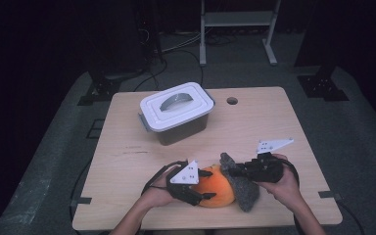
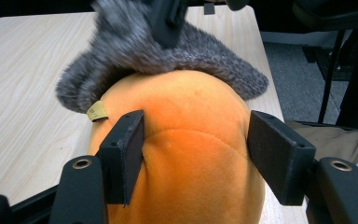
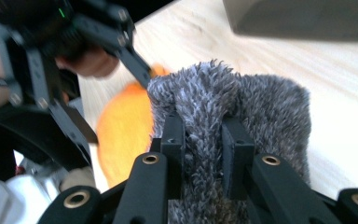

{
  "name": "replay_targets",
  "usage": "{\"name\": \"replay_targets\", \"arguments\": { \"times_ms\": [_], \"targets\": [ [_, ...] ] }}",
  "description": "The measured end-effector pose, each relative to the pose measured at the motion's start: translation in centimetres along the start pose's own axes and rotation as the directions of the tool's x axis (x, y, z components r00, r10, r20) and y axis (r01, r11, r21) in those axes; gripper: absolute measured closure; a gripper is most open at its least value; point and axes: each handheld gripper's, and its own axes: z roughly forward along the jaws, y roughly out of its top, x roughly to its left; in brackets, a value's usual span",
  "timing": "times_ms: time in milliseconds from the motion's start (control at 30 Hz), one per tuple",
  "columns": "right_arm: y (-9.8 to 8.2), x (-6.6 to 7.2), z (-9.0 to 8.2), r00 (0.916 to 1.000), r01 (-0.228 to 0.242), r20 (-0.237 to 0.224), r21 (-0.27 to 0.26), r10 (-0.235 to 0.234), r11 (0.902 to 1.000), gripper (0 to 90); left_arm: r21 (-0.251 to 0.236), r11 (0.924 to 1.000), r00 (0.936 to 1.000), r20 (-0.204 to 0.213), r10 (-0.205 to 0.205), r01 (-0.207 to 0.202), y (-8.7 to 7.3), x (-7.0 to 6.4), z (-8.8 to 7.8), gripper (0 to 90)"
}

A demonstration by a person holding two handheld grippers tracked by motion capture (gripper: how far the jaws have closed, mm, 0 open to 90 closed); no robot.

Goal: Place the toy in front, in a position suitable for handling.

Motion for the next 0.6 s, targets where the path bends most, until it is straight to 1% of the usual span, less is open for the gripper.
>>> {"name": "replay_targets", "arguments": {
  "times_ms": [33, 67, 133, 167, 200, 233, 300, 367, 433, 500, 533, 567, 600],
  "targets": [
    [0.4, 0.4, 0.0, 0.9998, 0.01, -0.014, -0.019, -0.01, 0.9998, 73.5, -0.001, 1.0, 1.0, 0.003, 0.003, -0.003, 0.1, -0.1, 0.1, 37.1],
    [0.8, 0.8, 0.1, 0.9995, 0.02, -0.023, -0.025, -0.021, 0.9995, 73.4, 0.001, 0.9999, 0.9999, 0.007, 0.011, -0.011, 0.2, -0.2, 0.1, 37.0],
    [1.3, 1.5, 0.8, 0.9983, 0.054, -0.023, -0.005, -0.054, 0.9985, 73.3, 0.005, 0.9998, 0.9997, 0.011, 0.02, -0.02, 0.3, -0.4, 0.2, 35.8],
    [1.2, 1.6, 1.2, 0.9983, 0.056, -0.018, 0.009, -0.056, 0.9984, 73.3, 0.011, 0.9997, 0.9997, 0.013, 0.022, -0.022, 0.3, -0.5, 0.3, 34.8],
    [1.0, 1.4, 1.6, 0.9986, 0.048, -0.021, 0.014, -0.048, 0.9987, 73.3, 0.018, 0.9995, 0.9995, 0.014, 0.027, -0.027, 0.3, -0.5, 0.3, 34.0],
    [0.8, 1.1, 1.8, 0.9989, 0.035, -0.031, 0.016, -0.035, 0.9992, 73.4, 0.014, 0.9997, 0.9996, 0.016, 0.021, -0.022, 0.2, -0.5, 0.3, 34.0],
    [0.4, 0.6, 1.7, 0.9991, 0.022, -0.036, 0.013, -0.022, 0.9997, 73.4, 0.009, 0.9999, 0.9998, 0.016, 0.014, -0.014, 0.1, -0.4, 0.3, 34.2],
    [0.0, 0.1, 1.1, 0.9999, 0.013, -0.01, 0.02, -0.013, 0.9997, 73.4, 0.012, 0.9998, 0.9997, 0.016, 0.016, -0.016, 0.1, -0.4, 0.3, 34.4],
    [-0.5, -0.4, 0.7, 0.9999, -0.011, 0.006, 0.022, 0.011, 0.9997, 73.4, 0.007, 0.9999, 0.9999, 0.013, 0.01, -0.01, 0.0, -0.3, 0.3, 34.4],
    [-0.9, -0.7, 0.1, 0.9995, -0.017, 0.026, 0.028, 0.016, 0.9995, 73.4, 0.009, 0.9999, 1.0, 0.001, 0.008, -0.008, 0.0, -0.2, 0.3, 34.4],
    [-0.9, -0.6, -0.1, 0.9994, -0.016, 0.03, 0.022, 0.015, 0.9996, 73.4, 0.007, 1.0, 1.0, -0.004, 0.003, -0.003, -0.1, -0.1, 0.3, 34.4],
    [-0.8, -0.3, -0.4, 0.9996, -0.014, 0.023, 0.009, 0.014, 0.9999, 73.3, 0.005, 1.0, 1.0, -0.009, -0.001, 0.002, -0.1, 0.0, 0.3, 34.2],
    [-0.6, 0.0, -0.5, 1.0, -0.007, -0.005, -0.011, 0.006, 0.9999, 73.3, 0.008, 0.9999, 0.9998, -0.015, -0.01, 0.01, -0.2, 0.1, 0.3, 33.8]
  ]
}}
